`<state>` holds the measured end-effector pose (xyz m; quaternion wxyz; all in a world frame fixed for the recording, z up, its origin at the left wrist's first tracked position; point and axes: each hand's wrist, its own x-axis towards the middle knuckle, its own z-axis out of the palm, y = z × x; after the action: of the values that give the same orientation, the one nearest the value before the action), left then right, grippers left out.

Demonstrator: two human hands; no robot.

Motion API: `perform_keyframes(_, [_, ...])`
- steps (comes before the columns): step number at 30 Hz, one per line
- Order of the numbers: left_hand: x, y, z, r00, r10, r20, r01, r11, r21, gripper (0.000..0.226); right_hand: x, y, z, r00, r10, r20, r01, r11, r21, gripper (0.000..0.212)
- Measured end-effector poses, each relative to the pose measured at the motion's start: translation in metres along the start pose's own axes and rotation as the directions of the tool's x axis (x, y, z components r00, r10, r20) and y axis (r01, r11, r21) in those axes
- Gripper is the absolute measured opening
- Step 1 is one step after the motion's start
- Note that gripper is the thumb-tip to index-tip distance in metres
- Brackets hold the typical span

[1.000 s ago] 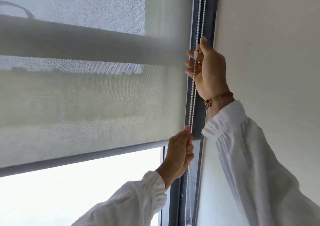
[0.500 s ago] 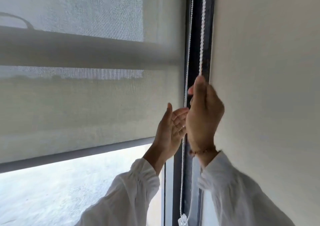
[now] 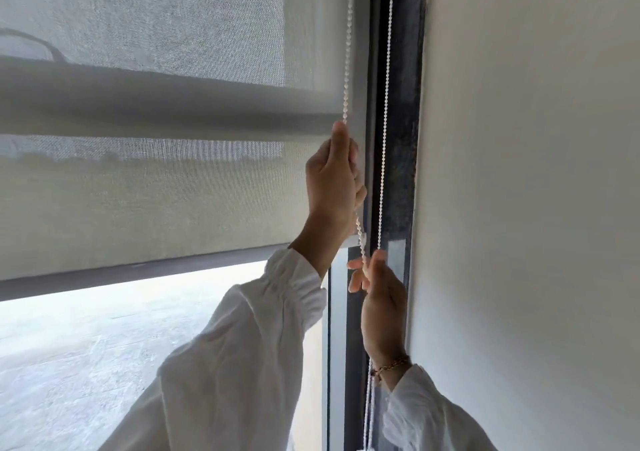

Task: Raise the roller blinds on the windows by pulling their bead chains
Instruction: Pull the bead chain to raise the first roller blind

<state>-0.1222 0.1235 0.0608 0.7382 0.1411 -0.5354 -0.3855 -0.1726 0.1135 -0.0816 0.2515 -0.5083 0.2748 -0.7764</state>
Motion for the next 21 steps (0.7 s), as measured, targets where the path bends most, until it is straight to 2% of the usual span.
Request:
perform_keyframes(3, [-0.007,-0.002,0.001,0.999,0.031,0.005,-0.031,1.0,0.002,0.045,0.029,-0.013,-0.007,0.997,0.073,-0.023,-0.073,0.997,0.015,0.06])
perform_keyframes(5, [-0.016,-0.008,0.004,0.999,0.035,0.004,-0.035,0.997,0.069,0.044,0.052,-0.031,-0.009,0.993,0.107,0.04,-0.108,0.994,0.022,0.054])
perform_keyframes(7, [-0.028,-0.021,0.004,0.999,0.04,0.02,-0.043,0.989,0.141,0.044,0.072,-0.052,-0.008,0.983,0.137,0.123,-0.154,0.978,0.143,0.048])
perform_keyframes(10, [-0.056,-0.044,-0.002,0.996,-0.06,0.067,0.049,0.985,0.163,0.045,0.093,-0.083,-0.003,0.97,0.098,0.222,-0.153,0.958,0.243,0.042])
perform_keyframes(14, [-0.095,-0.082,-0.025,0.981,-0.184,0.061,0.166,0.959,0.231,0.044,0.111,-0.113,0.006,0.958,0.016,0.287,-0.099,0.956,0.276,0.03])
perform_keyframes(16, [-0.106,-0.094,-0.035,0.976,-0.212,0.057,0.191,0.947,0.259,0.045,0.115,-0.124,0.013,0.963,0.011,0.271,-0.082,0.964,0.251,0.025])
perform_keyframes(18, [-0.109,-0.1,-0.038,0.966,-0.248,0.077,0.22,0.939,0.264,0.045,0.118,-0.129,0.024,0.986,0.016,0.164,-0.048,0.98,0.193,0.029])
perform_keyframes(21, [-0.102,-0.096,-0.036,0.939,-0.327,0.105,0.295,0.924,0.244,0.042,0.121,-0.122,0.036,0.98,-0.201,-0.007,0.201,0.98,0.0,0.038])
